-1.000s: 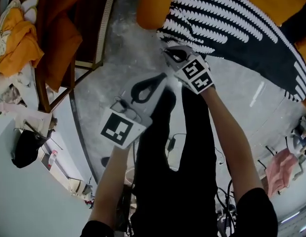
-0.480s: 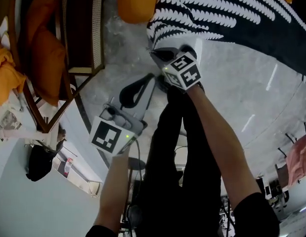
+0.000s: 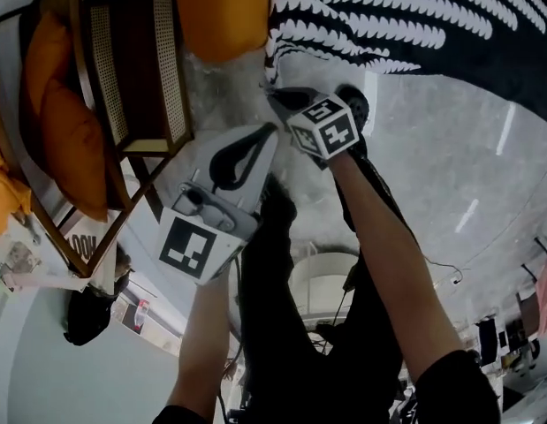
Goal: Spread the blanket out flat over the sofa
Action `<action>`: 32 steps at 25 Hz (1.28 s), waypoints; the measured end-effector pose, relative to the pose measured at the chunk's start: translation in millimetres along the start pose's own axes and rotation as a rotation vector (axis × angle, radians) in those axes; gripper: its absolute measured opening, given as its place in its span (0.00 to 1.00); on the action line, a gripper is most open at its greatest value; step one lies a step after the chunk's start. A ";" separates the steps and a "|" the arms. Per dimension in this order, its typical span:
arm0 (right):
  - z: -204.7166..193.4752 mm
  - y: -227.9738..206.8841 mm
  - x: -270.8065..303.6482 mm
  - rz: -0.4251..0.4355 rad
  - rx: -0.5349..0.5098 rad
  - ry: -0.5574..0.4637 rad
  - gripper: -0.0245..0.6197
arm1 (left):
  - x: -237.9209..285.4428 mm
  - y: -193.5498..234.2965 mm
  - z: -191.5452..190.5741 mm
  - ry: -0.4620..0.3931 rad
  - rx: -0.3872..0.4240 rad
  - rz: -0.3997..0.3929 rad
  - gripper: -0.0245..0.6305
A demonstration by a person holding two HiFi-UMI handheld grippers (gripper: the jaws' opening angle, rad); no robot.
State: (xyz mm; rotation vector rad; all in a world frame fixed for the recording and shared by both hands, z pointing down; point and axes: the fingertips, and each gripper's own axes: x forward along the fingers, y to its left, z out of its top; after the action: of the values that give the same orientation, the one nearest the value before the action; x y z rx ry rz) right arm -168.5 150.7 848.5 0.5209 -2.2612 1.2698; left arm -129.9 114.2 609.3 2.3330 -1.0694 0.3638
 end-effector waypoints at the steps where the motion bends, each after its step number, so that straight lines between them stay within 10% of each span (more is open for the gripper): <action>1: -2.4 -5.6 8.1 -0.013 0.001 -0.012 0.05 | 2.6 2.6 -6.7 0.002 0.011 -0.013 0.05; 16: -36.8 -89.4 88.4 -0.206 0.067 -0.204 0.05 | 26.9 52.2 -81.8 -0.037 0.173 -0.166 0.05; 24: -80.1 -135.9 122.5 -0.387 -0.039 -0.034 0.05 | 37.2 60.8 -93.6 -0.039 0.224 -0.196 0.05; 32: -83.9 -146.7 127.8 -0.393 0.019 0.008 0.05 | 36.9 64.1 -89.4 -0.010 0.216 -0.186 0.05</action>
State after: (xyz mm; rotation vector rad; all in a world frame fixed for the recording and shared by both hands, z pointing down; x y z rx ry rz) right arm -172.3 139.6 1060.0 0.9125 -2.0106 1.0887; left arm -156.5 108.7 722.1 2.6039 -0.8438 0.4138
